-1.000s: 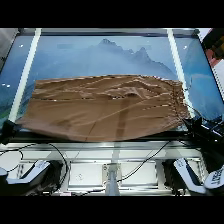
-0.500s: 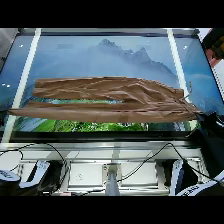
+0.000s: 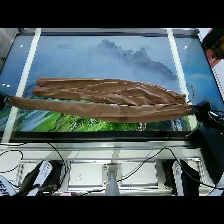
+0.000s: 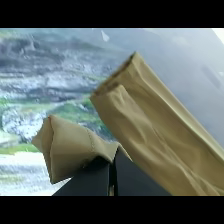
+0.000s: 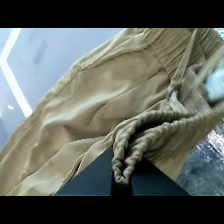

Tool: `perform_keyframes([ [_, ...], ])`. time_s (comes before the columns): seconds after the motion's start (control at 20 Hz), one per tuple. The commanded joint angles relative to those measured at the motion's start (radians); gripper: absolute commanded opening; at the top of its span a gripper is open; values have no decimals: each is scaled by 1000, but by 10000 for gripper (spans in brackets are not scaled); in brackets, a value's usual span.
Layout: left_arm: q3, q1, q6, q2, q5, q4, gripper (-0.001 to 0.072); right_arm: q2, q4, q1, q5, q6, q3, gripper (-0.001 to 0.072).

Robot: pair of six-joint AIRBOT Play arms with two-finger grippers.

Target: Fold the clothes and pants, and hang the long-sleeved shirts on hangers.

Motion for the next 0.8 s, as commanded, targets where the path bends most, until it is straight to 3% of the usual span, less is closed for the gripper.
perform_keyframes([
  [0.0, 61, -121, -224, -51, 127, 233, 12, -114, -112, 155, -163, 132, 39, 37],
  [0.1, 75, -134, -241, -106, 126, 232, 12, -212, -139, 193, -214, 143, 110, 37],
  [0.55, 294, -277, -244, -397, 97, 288, 12, -654, -268, 309, -163, 179, 528, 38],
  [0.75, 434, -301, -373, -564, 97, 288, 12, -770, -259, 333, -264, 296, 571, 38],
])
